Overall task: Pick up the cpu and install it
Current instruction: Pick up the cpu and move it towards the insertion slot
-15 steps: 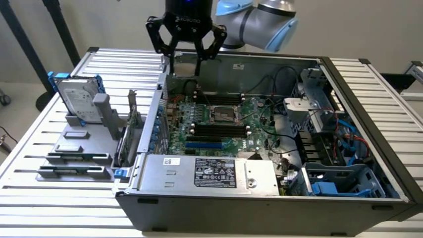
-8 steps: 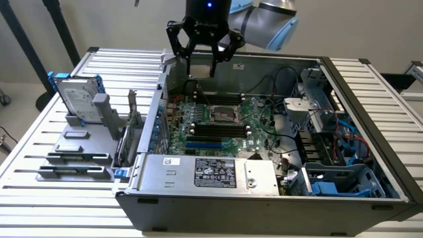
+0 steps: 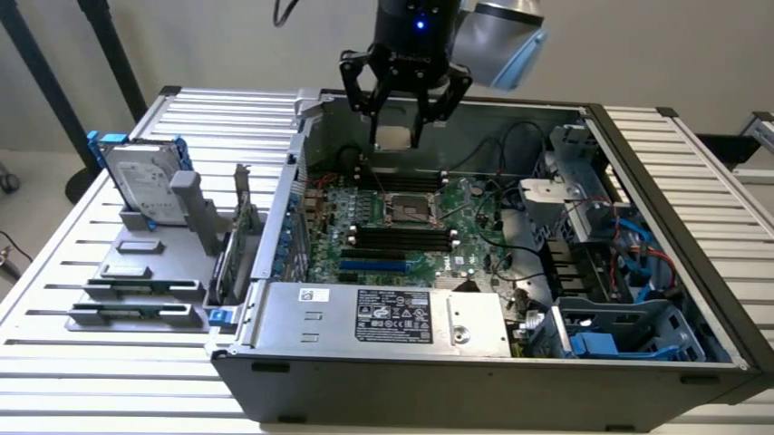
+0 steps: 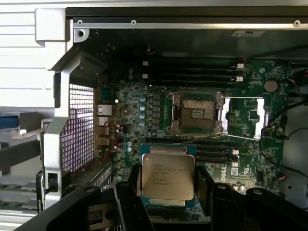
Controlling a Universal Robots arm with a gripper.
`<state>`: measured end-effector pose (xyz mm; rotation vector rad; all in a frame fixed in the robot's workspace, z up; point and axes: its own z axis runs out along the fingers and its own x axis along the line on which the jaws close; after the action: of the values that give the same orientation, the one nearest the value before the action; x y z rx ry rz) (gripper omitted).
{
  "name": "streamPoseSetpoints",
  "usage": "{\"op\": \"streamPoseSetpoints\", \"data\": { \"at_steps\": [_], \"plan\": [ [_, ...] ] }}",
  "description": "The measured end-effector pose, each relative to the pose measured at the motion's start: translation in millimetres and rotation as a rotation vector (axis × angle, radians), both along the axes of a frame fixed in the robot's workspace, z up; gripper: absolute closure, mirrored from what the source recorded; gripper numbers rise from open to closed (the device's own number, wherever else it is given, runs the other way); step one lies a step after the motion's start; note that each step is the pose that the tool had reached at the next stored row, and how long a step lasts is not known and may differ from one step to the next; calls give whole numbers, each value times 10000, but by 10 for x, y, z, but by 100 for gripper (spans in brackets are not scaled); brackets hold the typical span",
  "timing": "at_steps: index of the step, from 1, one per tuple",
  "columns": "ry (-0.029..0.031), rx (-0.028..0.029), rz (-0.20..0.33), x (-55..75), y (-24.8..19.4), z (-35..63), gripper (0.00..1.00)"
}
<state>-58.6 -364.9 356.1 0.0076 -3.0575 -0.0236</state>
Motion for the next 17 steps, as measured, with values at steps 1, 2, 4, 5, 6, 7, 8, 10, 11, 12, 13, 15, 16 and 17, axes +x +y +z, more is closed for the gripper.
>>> {"op": "streamPoseSetpoints", "data": {
  "at_steps": [1, 2, 4, 5, 6, 7, 8, 10, 11, 12, 13, 15, 16, 17],
  "plan": [
    [0, 1, 0, 38, 9, -18, 45],
    [0, 1, 0, 77, 19, -36, 45],
    [1, 0, 0, 148, 46, -73, 45],
    [2, 0, 0, 177, 61, -91, 45],
    [2, 0, 0, 203, 76, -109, 45],
    [3, 0, 0, 228, 89, -128, 45],
    [6, -1, -1, 251, 102, -145, 45],
    [9, 0, -2, 290, 130, -182, 45],
    [10, 0, -2, 302, 147, -200, 45],
    [12, 1, -6, 308, 169, -219, 45],
    [12, 1, -6, 310, 195, -237, 45],
    [12, 1, -6, 312, 251, -273, 45],
    [12, -1, -8, 312, 279, -291, 45],
    [12, 1, -11, 313, 306, -310, 45]
  ]
}}
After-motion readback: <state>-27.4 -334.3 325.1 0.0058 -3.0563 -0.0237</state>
